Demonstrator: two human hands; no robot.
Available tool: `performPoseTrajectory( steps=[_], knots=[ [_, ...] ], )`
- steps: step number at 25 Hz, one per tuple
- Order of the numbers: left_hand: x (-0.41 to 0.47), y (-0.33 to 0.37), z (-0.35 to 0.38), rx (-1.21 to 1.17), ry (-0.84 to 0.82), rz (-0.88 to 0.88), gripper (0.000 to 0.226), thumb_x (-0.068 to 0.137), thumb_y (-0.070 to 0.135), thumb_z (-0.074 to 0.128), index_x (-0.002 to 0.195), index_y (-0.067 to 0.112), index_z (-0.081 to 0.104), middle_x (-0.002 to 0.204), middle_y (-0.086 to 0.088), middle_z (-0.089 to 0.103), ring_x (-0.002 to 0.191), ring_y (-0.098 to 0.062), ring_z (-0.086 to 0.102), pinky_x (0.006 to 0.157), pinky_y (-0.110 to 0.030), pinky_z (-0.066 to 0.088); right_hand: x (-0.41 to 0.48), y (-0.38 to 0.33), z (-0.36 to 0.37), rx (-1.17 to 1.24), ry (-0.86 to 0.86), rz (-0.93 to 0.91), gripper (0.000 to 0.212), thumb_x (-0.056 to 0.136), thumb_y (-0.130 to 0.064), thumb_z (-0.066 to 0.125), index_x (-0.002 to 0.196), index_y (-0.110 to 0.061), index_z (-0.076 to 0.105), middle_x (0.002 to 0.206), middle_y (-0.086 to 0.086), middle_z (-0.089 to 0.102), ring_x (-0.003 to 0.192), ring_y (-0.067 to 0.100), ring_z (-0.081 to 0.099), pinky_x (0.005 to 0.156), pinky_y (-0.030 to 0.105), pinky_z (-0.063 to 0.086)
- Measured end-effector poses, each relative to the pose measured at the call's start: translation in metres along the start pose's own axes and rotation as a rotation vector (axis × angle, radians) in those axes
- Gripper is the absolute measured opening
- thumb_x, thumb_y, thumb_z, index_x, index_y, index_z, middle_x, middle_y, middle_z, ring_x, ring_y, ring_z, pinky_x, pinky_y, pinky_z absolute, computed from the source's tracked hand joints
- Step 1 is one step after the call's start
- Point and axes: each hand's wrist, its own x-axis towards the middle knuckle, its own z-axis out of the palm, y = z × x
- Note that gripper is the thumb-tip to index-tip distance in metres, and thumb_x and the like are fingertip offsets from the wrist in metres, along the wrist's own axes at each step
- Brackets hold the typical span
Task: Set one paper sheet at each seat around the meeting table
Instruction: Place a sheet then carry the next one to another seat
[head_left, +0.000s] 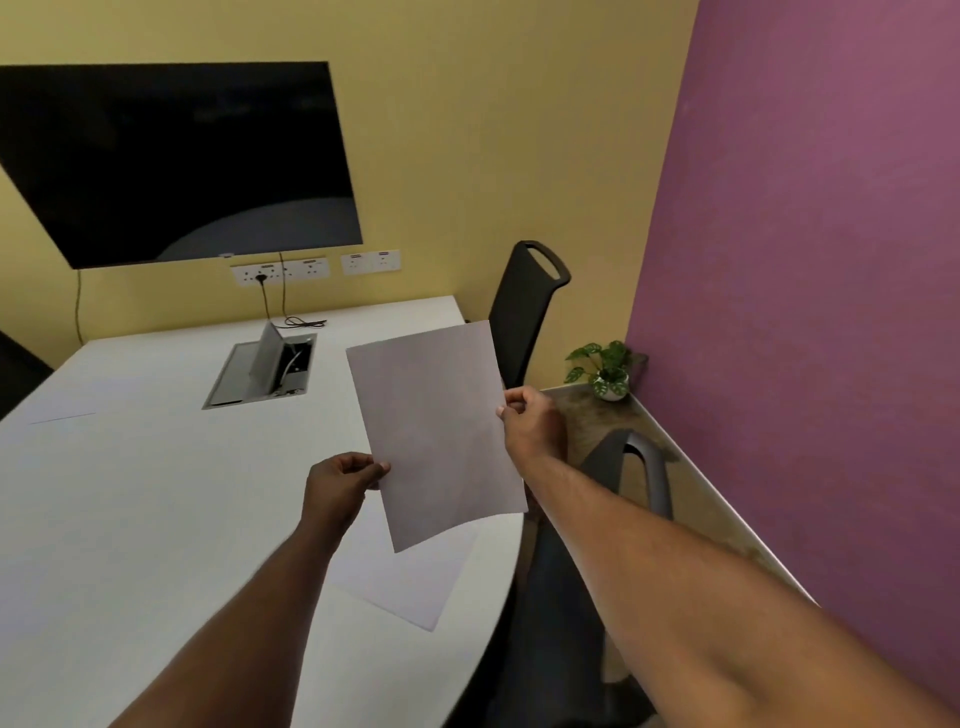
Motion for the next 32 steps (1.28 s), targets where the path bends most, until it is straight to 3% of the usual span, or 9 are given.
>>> performPoseTrajectory(
  steps=[2, 7, 12, 15, 20, 24, 32],
  knots=[
    [0.0, 0.015, 0.038, 0.008, -0.008, 0.018, 0.005, 0.082, 0.009, 0.077, 0.079, 0.007, 0.072, 0.072, -0.003, 0.075, 0.065, -0.018, 0.069, 0.061, -0.025, 0.048, 0.02, 0.007, -0.036, -0.013, 0.017, -0.013, 0.006, 0.09, -0.019, 0.072, 0.093, -0.024, 0.069, 0.083, -0.009, 0.07, 0.08, 0.014, 0.066, 0.059, 0.021, 0.044],
    [0.013, 0.052, 0.102, 0.002, -0.006, 0.07, 0.009, 0.082, 0.007, 0.077, 0.075, 0.009, 0.072, 0.066, 0.001, 0.074, 0.061, -0.015, 0.068, 0.05, -0.01, 0.047, 0.07, 0.017, -0.098, -0.019, 0.061, -0.041, 0.019, 0.087, -0.018, 0.075, 0.084, -0.033, 0.063, 0.073, -0.018, 0.062, 0.077, 0.013, 0.065, 0.063, 0.023, 0.048],
    [0.04, 0.068, 0.153, 0.025, 0.009, 0.056, 0.012, 0.081, 0.012, 0.078, 0.072, 0.015, 0.071, 0.063, 0.006, 0.073, 0.063, -0.016, 0.068, 0.063, -0.029, 0.046, 0.12, 0.034, -0.126, 0.012, 0.058, -0.039, 0.017, 0.086, -0.017, 0.075, 0.084, -0.031, 0.065, 0.074, -0.017, 0.064, 0.074, 0.01, 0.065, 0.055, 0.018, 0.042],
    [0.064, 0.07, 0.186, 0.026, 0.015, 0.059, 0.01, 0.081, 0.014, 0.078, 0.073, 0.014, 0.072, 0.067, 0.002, 0.074, 0.067, -0.02, 0.069, 0.065, -0.033, 0.046, 0.161, 0.052, -0.134, 0.005, 0.05, -0.046, 0.01, 0.087, -0.018, 0.075, 0.094, -0.023, 0.071, 0.078, -0.013, 0.065, 0.076, 0.011, 0.064, 0.055, 0.017, 0.04],
    [0.121, 0.063, 0.246, -0.005, 0.08, 0.039, 0.008, 0.08, 0.016, 0.079, 0.074, 0.014, 0.073, 0.071, 0.0, 0.074, 0.068, -0.02, 0.068, 0.066, -0.032, 0.049, 0.245, 0.084, -0.131, -0.018, -0.018, -0.052, 0.011, 0.088, -0.018, 0.074, 0.098, -0.019, 0.072, 0.082, -0.008, 0.069, 0.078, 0.012, 0.065, 0.059, 0.019, 0.044],
    [0.153, 0.061, 0.297, -0.019, 0.118, -0.001, 0.009, 0.079, 0.016, 0.08, 0.075, 0.012, 0.074, 0.072, -0.001, 0.074, 0.07, -0.021, 0.069, 0.065, -0.032, 0.049, 0.305, 0.102, -0.137, -0.043, -0.071, -0.074, 0.01, 0.088, -0.018, 0.075, 0.097, -0.021, 0.073, 0.076, -0.016, 0.065, 0.073, 0.003, 0.062, 0.053, 0.012, 0.038],
    [0.23, 0.097, 0.361, 0.002, 0.179, -0.018, 0.01, 0.081, 0.016, 0.079, 0.08, 0.006, 0.074, 0.079, -0.007, 0.075, 0.071, -0.022, 0.069, 0.068, -0.032, 0.049, 0.429, 0.105, -0.134, 0.0, -0.131, -0.068, 0.008, 0.089, -0.019, 0.074, 0.096, -0.022, 0.071, 0.081, -0.012, 0.068, 0.077, 0.009, 0.064, 0.056, 0.019, 0.043]
  ],
)
